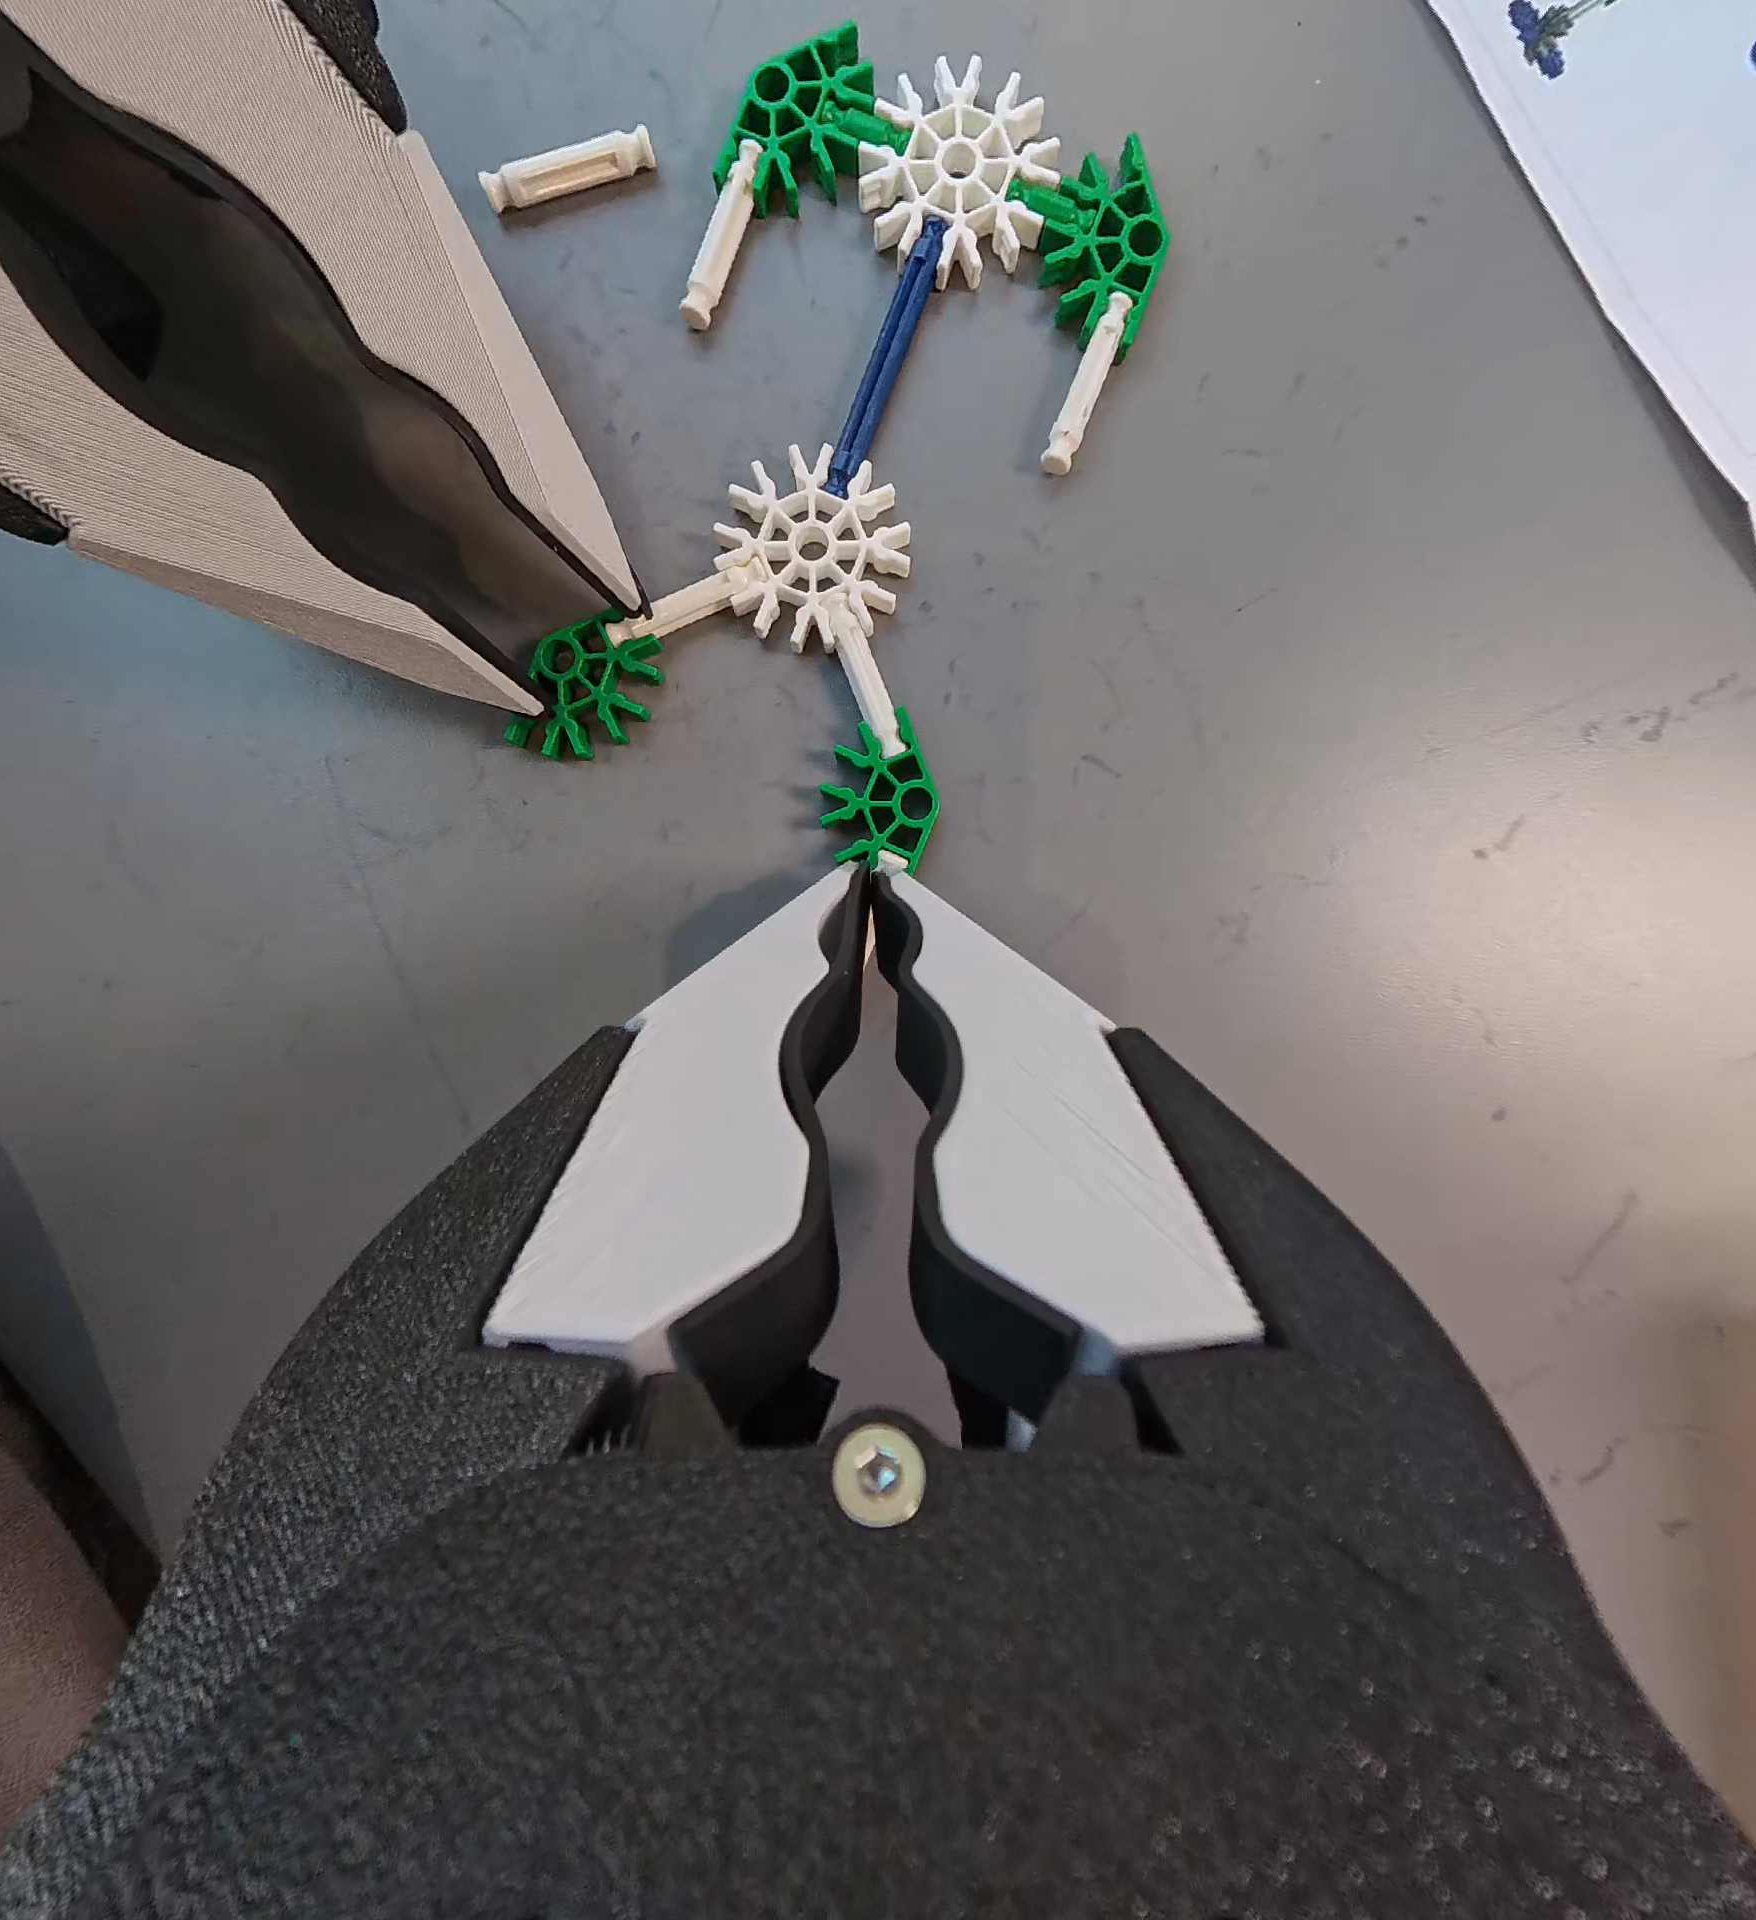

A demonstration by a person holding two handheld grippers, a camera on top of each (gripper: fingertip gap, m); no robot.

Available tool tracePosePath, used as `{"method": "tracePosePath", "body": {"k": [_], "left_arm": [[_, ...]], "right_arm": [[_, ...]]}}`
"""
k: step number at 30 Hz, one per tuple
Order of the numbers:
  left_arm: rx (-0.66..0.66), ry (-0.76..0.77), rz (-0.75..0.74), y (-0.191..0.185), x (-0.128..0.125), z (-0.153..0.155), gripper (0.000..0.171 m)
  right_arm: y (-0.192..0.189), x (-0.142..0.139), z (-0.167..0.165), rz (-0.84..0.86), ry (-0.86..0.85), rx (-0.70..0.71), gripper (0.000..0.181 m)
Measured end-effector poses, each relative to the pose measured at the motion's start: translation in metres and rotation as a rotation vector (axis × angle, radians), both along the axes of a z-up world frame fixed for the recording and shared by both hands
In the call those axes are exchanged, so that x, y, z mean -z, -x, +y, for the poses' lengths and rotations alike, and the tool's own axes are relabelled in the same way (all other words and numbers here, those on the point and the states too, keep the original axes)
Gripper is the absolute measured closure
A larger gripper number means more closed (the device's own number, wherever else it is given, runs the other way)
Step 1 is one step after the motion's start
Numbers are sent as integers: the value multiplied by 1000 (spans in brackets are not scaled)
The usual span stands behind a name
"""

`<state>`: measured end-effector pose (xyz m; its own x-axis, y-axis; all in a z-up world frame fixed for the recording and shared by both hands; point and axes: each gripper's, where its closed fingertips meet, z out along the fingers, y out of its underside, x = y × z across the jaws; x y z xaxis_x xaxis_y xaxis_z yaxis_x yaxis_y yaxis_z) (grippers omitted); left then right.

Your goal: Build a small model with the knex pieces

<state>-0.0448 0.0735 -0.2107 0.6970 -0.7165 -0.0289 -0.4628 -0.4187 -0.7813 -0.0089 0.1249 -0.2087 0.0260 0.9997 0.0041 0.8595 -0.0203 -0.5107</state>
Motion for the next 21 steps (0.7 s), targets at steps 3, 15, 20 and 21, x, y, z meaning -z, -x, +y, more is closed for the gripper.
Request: {"method": "tracePosePath", "body": {"k": [3, 15, 20, 21], "left_arm": [[3, 1, 0, 0, 0, 0, 153], [14, 11, -7, -2, 1, -2, 157], [17, 13, -8, -2, 1, -3, 158], [17, 14, -9, -2, 1, -3, 158]], "right_arm": [[0, 0, 0, 3, 8, 5, 181], [0, 2, 1, -106, 21, -29, 181], [4, 3, 2, -191, -8, -95, 181], [5, 3, 2, -205, -4, -108, 181]]}}
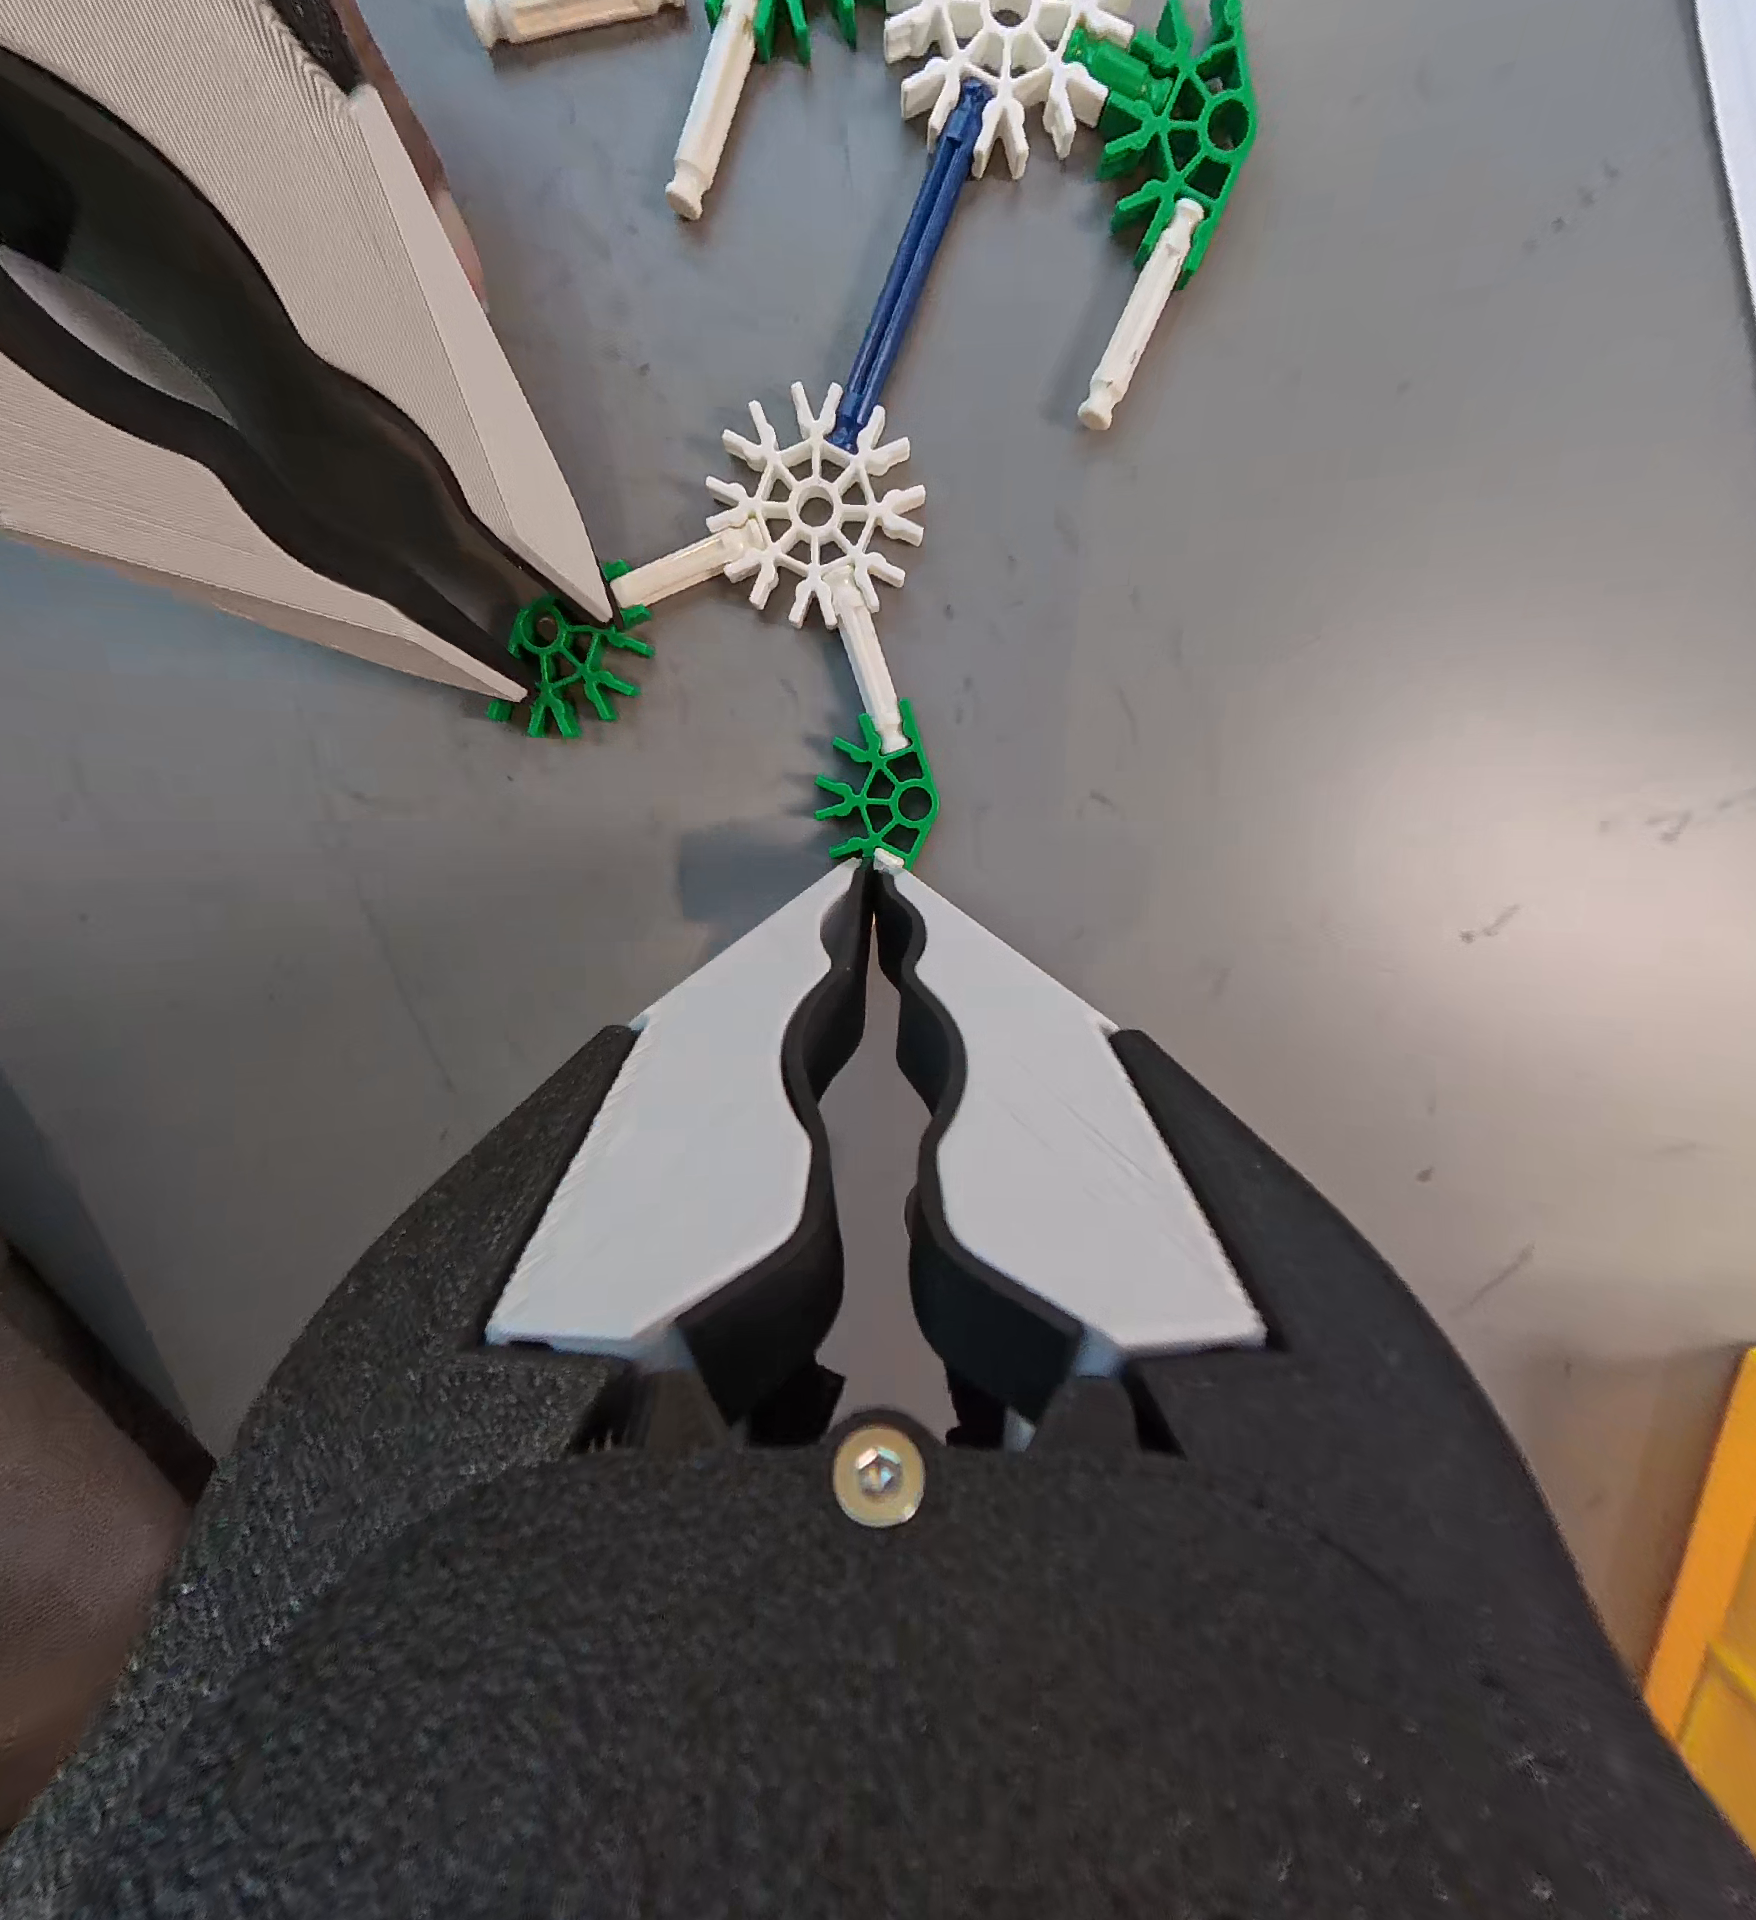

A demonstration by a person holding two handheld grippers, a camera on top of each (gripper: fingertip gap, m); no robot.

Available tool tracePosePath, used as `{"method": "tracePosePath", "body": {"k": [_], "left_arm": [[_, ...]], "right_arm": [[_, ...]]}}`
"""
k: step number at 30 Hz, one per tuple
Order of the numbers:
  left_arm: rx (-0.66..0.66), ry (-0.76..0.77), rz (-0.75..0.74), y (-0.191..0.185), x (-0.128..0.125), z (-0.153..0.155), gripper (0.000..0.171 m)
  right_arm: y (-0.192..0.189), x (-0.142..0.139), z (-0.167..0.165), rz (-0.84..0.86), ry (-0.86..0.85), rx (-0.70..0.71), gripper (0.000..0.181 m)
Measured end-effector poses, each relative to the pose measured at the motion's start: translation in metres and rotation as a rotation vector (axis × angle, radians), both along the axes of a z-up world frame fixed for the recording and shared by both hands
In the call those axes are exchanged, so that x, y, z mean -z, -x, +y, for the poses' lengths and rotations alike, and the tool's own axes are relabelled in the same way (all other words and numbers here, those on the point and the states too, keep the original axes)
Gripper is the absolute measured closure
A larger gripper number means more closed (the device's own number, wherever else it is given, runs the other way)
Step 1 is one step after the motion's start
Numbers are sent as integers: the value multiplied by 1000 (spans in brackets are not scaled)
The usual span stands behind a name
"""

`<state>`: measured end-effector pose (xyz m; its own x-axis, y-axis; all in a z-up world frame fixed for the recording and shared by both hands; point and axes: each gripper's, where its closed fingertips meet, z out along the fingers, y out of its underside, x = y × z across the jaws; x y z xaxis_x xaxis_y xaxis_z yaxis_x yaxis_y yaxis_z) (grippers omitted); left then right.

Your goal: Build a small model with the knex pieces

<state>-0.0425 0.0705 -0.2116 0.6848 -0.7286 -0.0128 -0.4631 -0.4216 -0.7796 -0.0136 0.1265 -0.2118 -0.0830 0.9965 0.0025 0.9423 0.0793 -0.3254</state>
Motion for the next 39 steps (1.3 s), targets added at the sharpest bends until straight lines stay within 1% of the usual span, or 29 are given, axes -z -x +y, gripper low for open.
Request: {"method": "tracePosePath", "body": {"k": [3, 7, 10, 14, 17, 20, 21, 24, 27, 30, 32, 34, 36, 37, 39], "left_arm": [[0, 2, -1, 0, 0, 0, 158], [1, 8, -8, 0, 0, -1, 158], [3, 6, -5, 1, 0, -1, 158], [1, 12, -7, 6, 0, -1, 158], [-12, 25, -12, 17, 0, 0, 158], [-38, 34, 1, 32, -1, 3, 158], [-51, 28, 8, 38, -2, 5, 158], [-125, -10, -31, 62, -18, 15, 158], [-228, -4, -93, 92, -29, 23, 157], [-256, 91, -117, 106, -20, 17, 147], [-238, 170, -122, 103, -10, 9, 143], [-232, 199, -82, 100, -2, 5, 143], [-251, 212, -28, 99, 4, 4, 146], [-267, 203, -11, 100, 4, 6, 155], [-298, 195, 32, 104, 6, 7, 164]], "right_arm": [[-2, 3, -1, -74, 14, -49, 181], [1, 3, -1, -114, 34, -101, 181], [1, 3, -1, -110, 44, -106, 181], [1, 2, -2, -23, 91, -50, 181], [-5, 2, -15, 30, 159, -31, 181], [-9, -1, -35, 90, 220, -71, 177], [-9, -2, -36, 113, 205, -79, 176], [-6, -14, -34, 209, 173, -92, 172], [-5, -26, -25, 297, 159, -65, 171], [-12, -18, -14, 281, 125, -31, 168], [-15, -10, -9, 264, 112, -8, 164], [-14, -6, -8, 272, 115, 10, 160], [-10, -5, -5, 291, 113, 22, 158], [-7, -6, -4, 303, 113, 26, 158], [-2, -8, 1, 327, 109, 35, 158]]}}
